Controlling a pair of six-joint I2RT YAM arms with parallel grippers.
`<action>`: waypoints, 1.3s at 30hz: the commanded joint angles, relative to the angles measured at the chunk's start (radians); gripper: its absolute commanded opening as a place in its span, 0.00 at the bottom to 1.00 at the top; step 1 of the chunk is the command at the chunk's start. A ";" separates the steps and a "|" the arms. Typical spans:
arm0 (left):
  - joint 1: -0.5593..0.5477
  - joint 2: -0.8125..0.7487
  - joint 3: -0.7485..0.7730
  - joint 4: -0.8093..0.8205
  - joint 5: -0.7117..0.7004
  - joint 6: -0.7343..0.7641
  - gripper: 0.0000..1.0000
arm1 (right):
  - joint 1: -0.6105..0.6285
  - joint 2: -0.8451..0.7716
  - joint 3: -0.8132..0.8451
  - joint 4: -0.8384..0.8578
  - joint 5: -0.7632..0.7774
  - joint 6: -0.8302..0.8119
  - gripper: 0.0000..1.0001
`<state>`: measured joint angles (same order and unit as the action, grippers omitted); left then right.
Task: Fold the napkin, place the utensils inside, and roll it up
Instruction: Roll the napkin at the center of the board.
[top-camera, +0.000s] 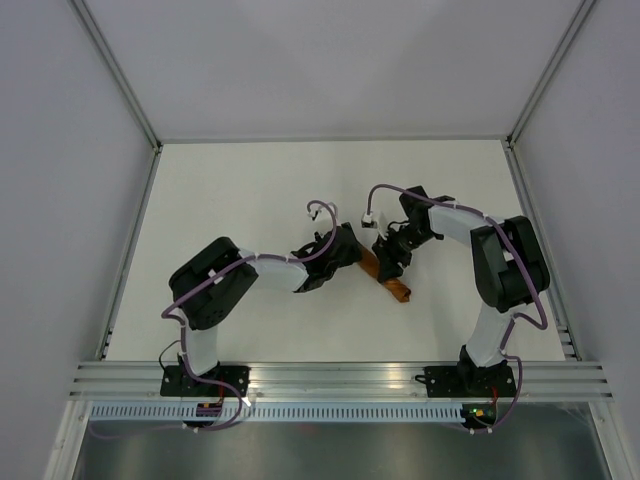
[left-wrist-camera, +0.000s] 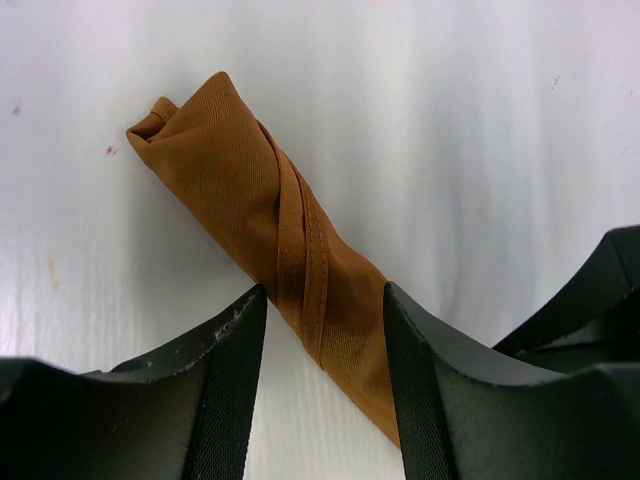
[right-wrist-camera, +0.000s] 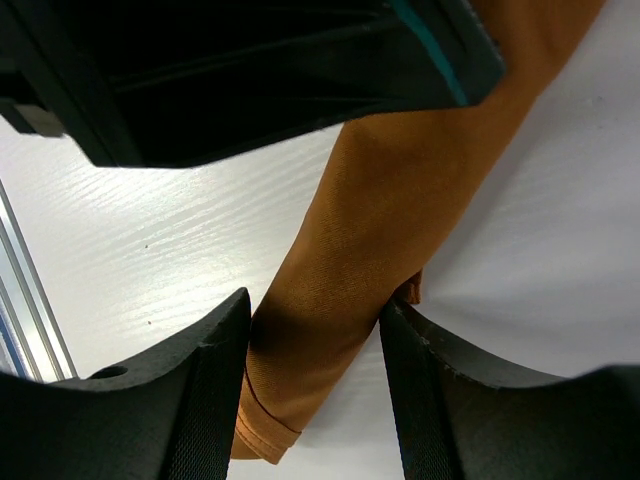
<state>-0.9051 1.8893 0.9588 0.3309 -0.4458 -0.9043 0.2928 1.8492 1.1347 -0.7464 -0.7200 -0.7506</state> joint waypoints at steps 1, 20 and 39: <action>0.020 0.048 0.099 -0.061 0.079 0.093 0.55 | -0.015 0.013 0.046 -0.019 0.004 0.026 0.60; 0.101 0.266 0.489 -0.249 0.311 0.209 0.53 | -0.072 0.054 0.059 0.070 -0.005 0.155 0.58; 0.118 0.366 0.690 -0.306 0.423 0.235 0.53 | -0.126 0.027 0.053 0.038 -0.067 0.142 0.63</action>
<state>-0.7872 2.2543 1.5963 0.0208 -0.0746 -0.7120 0.1669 1.8938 1.1732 -0.6849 -0.7494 -0.5949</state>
